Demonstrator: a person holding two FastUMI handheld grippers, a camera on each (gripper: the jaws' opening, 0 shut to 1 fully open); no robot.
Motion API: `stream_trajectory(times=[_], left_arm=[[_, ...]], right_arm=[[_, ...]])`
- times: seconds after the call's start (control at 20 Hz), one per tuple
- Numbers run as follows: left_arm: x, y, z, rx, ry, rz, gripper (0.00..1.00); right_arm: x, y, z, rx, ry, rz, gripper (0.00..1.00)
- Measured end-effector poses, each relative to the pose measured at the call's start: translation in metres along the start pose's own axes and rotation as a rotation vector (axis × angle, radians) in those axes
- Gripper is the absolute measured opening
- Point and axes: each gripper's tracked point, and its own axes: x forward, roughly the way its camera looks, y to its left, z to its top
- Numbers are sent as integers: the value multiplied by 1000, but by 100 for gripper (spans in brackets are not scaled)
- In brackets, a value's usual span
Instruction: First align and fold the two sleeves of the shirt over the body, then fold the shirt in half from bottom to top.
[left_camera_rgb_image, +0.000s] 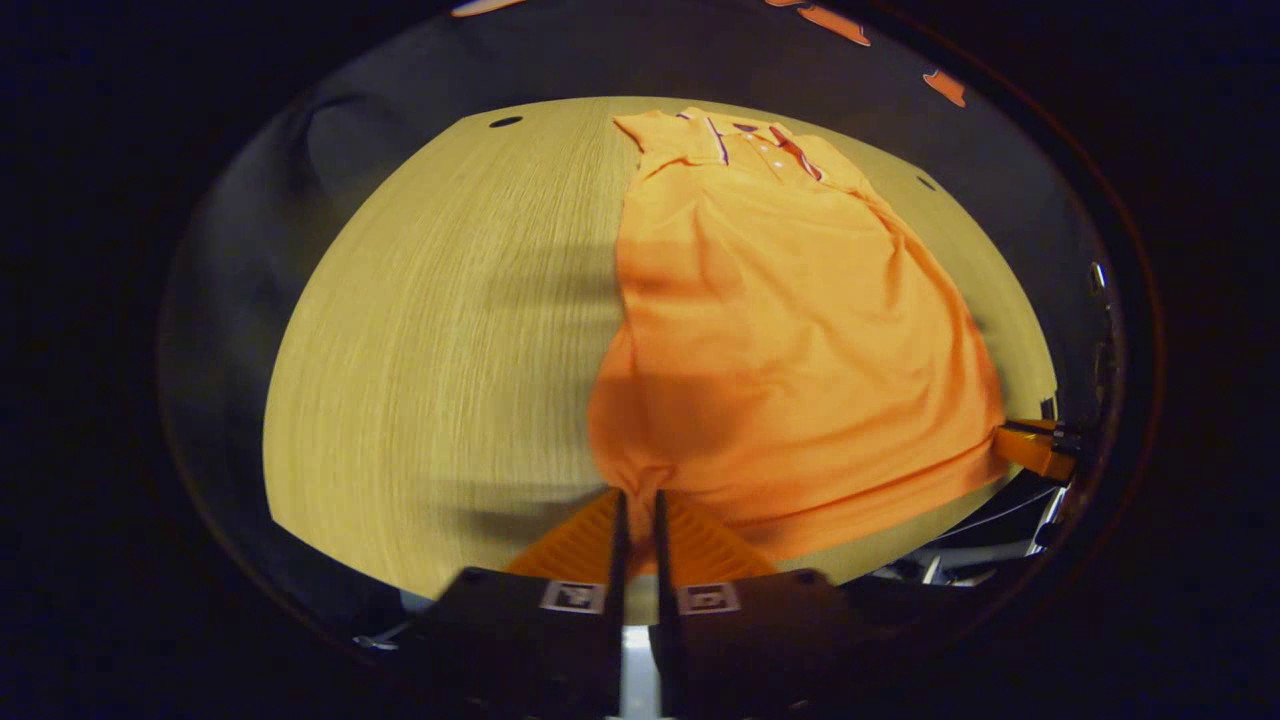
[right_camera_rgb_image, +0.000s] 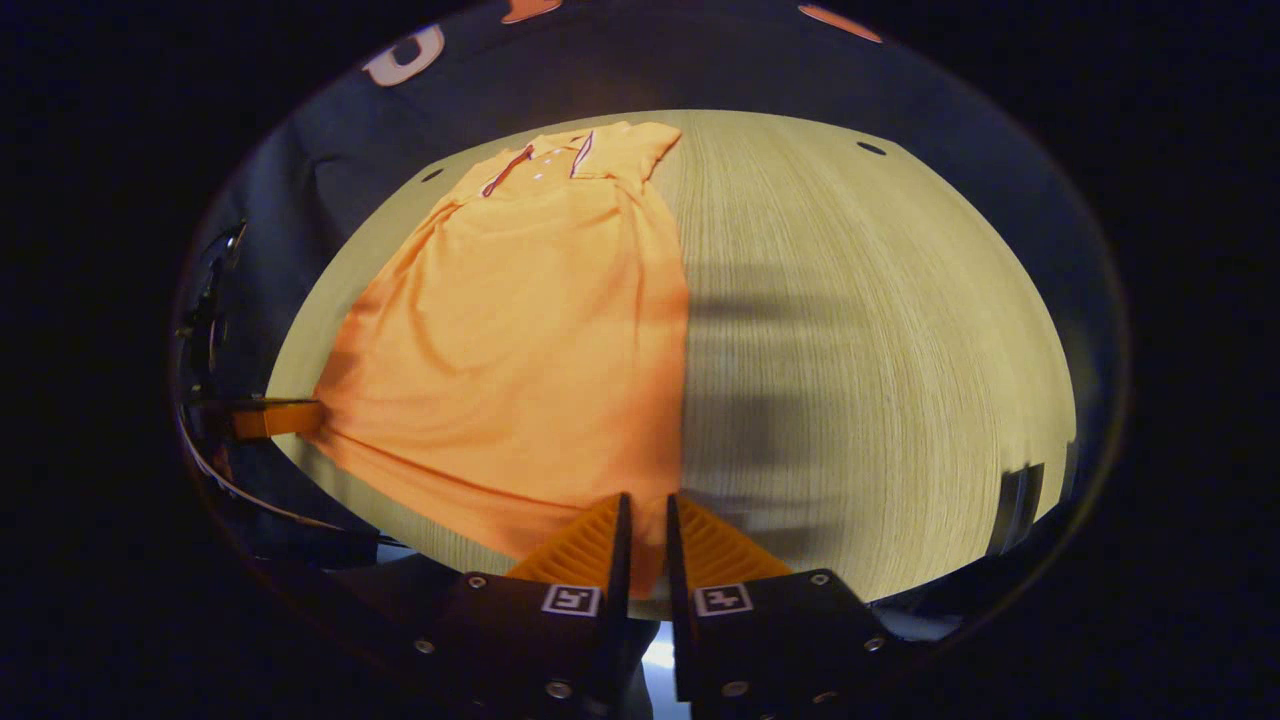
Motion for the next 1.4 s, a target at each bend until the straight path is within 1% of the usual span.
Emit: stream_trajectory(times=[0.05,0.1,0.15,0.2,0.25,0.3,0.4,0.5,0.55,0.6,0.65,0.75,0.8,0.95,1.0,1.05,1.1,1.15,1.2,1.25,1.3,1.4], left_arm=[[3,0,-3,-4,0,-20,9],[-4,-2,-7,-20,-2,-47,9],[1,-4,-2,-20,-8,-56,1],[0,-4,-3,-5,-8,-51,1],[-1,-7,0,-4,-20,-55,1],[-3,-15,2,5,-24,-79,1],[-6,-20,13,18,-56,-90,1],[-11,-22,31,29,-92,-94,1],[-14,-23,36,33,-106,-97,1],[-16,-23,40,37,-112,-96,1],[-17,-22,44,43,-119,-95,1],[-15,-21,45,48,-117,-94,1],[-13,-20,41,49,-104,-92,1],[-5,-17,35,57,-80,-74,1],[-4,-17,34,58,-77,-73,1],[-4,-17,33,59,-74,-69,1],[-5,-16,33,62,-73,-67,1],[-6,-16,34,65,-73,-63,1],[-6,-15,34,66,-71,-58,1],[-6,-14,35,66,-72,-53,1],[-6,-14,34,64,-70,-50,1],[-6,-12,31,65,-60,-39,1]], right_arm=[[2,3,5,22,1,36,17],[-1,3,8,89,-26,41,15],[6,16,5,120,-9,107,2],[-1,22,10,126,-32,124,4],[-1,26,18,111,-51,134,3],[-2,34,20,99,-61,152,2],[-5,46,35,108,-98,192,1],[-6,50,44,105,-118,208,1],[-8,52,44,99,-110,219,1],[-8,49,47,93,-118,212,1],[-7,49,37,72,-68,210,2],[0,22,32,-16,-67,85,1],[-1,18,21,-55,-39,57,1],[2,8,15,-22,-31,0,2],[-2,6,11,-9,-24,-17,25],[-1,8,6,-6,-13,-12,36],[-2,10,4,-9,-12,-9,67],[-2,13,-4,-14,12,0,71],[-4,17,-1,-33,-4,9,92],[-3,27,-5,-56,16,27,96],[-1,30,-4,-98,5,21,99],[3,32,-6,-202,12,-23,99]])
